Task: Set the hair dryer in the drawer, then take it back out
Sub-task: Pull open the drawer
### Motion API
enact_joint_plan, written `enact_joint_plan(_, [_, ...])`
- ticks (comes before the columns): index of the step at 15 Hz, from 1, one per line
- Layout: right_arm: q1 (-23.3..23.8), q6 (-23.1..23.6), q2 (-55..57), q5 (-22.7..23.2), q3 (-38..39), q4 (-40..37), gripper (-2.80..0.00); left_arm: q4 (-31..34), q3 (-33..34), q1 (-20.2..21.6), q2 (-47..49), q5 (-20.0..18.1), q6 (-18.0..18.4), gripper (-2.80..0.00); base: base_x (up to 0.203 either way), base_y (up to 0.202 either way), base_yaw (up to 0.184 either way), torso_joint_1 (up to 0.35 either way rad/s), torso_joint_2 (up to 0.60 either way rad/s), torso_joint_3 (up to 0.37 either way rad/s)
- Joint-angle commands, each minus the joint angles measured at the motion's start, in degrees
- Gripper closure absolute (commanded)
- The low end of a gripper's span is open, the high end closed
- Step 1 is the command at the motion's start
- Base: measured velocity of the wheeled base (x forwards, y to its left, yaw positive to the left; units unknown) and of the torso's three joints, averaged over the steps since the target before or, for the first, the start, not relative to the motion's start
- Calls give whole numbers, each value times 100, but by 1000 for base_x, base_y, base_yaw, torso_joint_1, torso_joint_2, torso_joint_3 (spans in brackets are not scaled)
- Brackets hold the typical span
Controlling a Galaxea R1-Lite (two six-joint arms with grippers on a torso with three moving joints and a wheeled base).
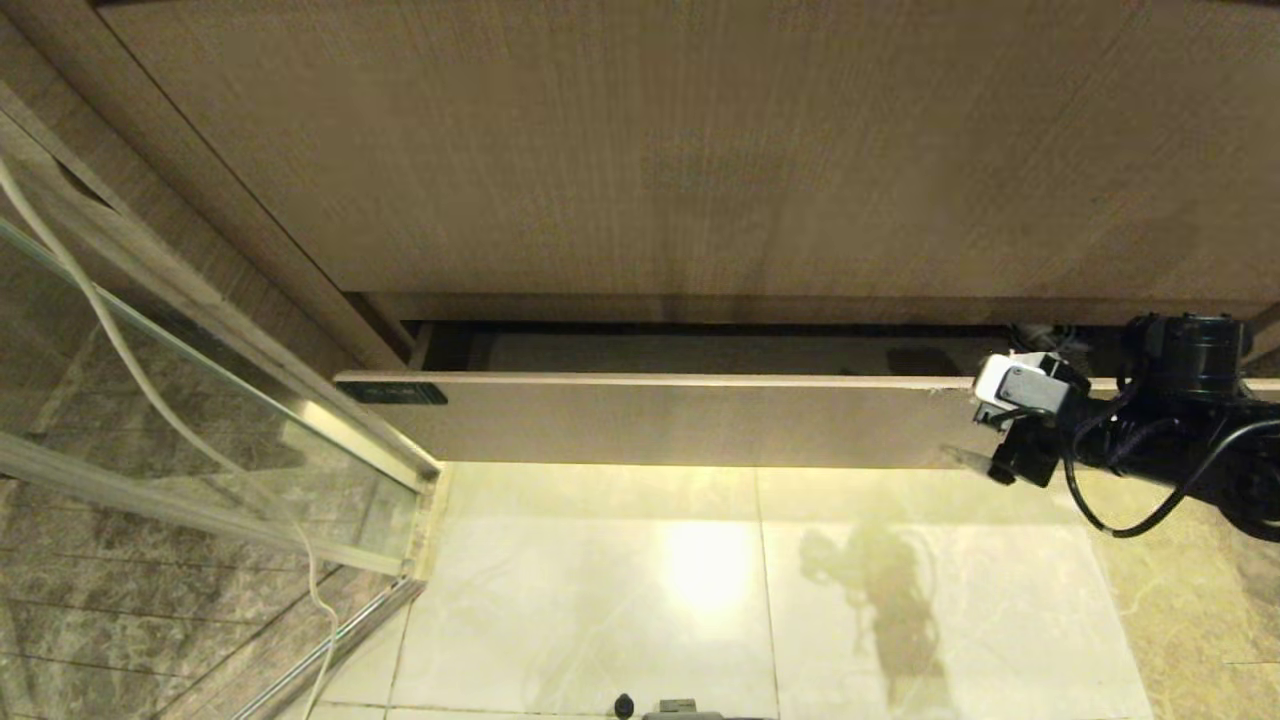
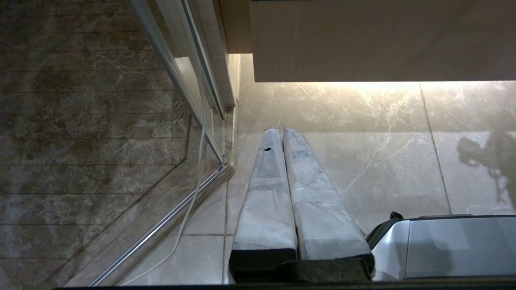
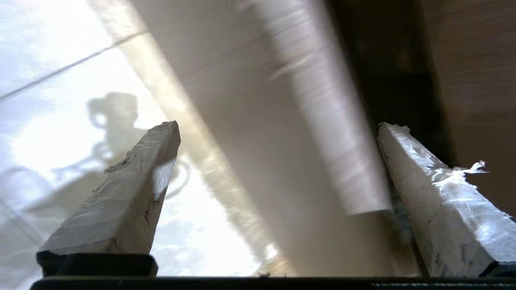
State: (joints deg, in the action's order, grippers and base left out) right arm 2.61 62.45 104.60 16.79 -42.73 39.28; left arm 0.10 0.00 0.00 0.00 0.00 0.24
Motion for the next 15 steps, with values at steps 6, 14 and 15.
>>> enact_joint_plan(6, [13,-558,-804,-38,522,-444,-280,-1,0,0,0,0,2,0,0,0,0,0,0,0])
enact_joint_plan(14, [458,-1398,-1708,-160,738,-2003,-280,-1,0,0,0,0,2,0,0,0,0,0,0,0])
enact_joint_plan(15, [561,-1456,-1858,-162,775,-2179,-280,-1,9,0,0,0,2,0,0,0,0,0,0,0])
